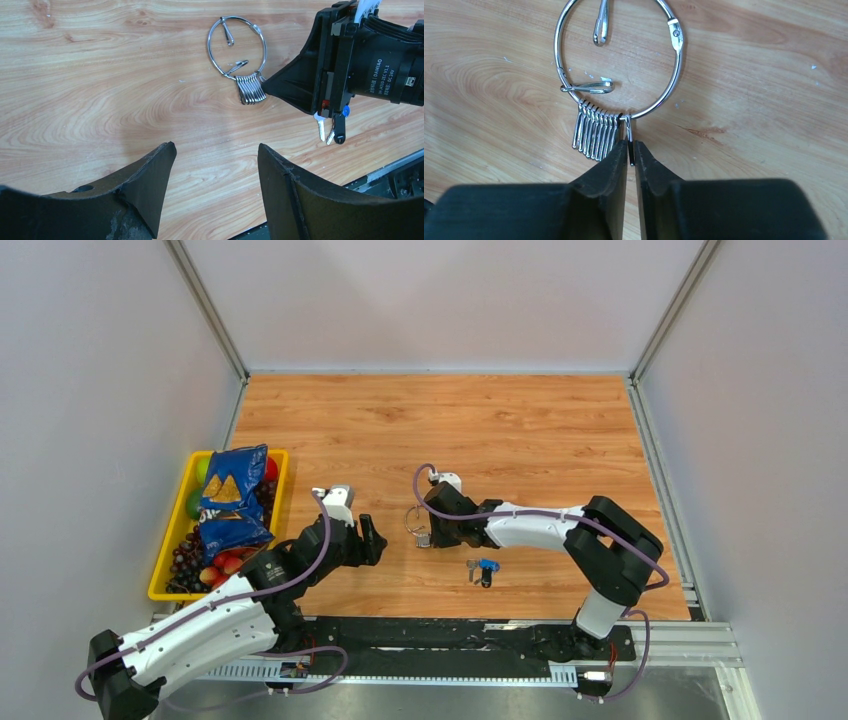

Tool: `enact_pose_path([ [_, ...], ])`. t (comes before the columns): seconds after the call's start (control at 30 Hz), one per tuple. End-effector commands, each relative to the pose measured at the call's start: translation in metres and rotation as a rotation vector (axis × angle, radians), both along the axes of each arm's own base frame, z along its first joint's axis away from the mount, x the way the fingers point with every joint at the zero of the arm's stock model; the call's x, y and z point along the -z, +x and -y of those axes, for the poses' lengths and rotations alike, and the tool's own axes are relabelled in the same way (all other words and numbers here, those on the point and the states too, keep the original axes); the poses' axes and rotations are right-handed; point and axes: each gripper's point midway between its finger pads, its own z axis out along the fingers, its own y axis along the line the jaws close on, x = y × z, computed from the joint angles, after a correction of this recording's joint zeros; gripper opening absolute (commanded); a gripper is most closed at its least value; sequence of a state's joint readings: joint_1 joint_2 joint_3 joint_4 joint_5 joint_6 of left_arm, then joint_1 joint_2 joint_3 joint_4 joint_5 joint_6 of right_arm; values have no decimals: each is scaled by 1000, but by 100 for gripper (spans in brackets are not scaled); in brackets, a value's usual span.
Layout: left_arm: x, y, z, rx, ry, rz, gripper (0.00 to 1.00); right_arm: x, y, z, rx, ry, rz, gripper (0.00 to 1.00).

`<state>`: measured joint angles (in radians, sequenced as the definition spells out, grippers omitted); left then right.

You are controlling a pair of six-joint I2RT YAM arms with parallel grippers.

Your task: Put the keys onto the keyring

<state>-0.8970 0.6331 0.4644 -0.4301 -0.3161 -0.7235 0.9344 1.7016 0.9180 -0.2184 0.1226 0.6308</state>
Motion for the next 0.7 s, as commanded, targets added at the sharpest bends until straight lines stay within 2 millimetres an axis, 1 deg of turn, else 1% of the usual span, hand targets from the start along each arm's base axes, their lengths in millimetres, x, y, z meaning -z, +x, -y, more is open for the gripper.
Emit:
enact_pose_path([
  [0.0, -9, 2, 5, 12, -16, 22, 72, 7, -3, 0, -9, -27, -6, 15],
  [0.27, -10, 2, 5, 12, -18, 23, 72, 6, -8, 9, -13, -70, 7, 14],
  [0.3, -10, 2, 6, 13, -21, 23, 72, 6, -10, 9, -16, -74, 6, 12],
  [0.37, -10, 2, 7, 15, -22, 20, 72, 6, -12, 10, -22, -82, 12, 0],
  [0.43, -10, 2, 7, 19, -23, 19, 72, 3, -13, 9, -38, -91, 24, 0],
  [0.57, -14, 1, 9, 43, -17, 24, 72, -15, -16, 13, -84, -104, 60, 0],
  [0.67, -26, -3, 14, 94, -17, 36, 72, -36, -19, 16, -137, -107, 89, 0],
])
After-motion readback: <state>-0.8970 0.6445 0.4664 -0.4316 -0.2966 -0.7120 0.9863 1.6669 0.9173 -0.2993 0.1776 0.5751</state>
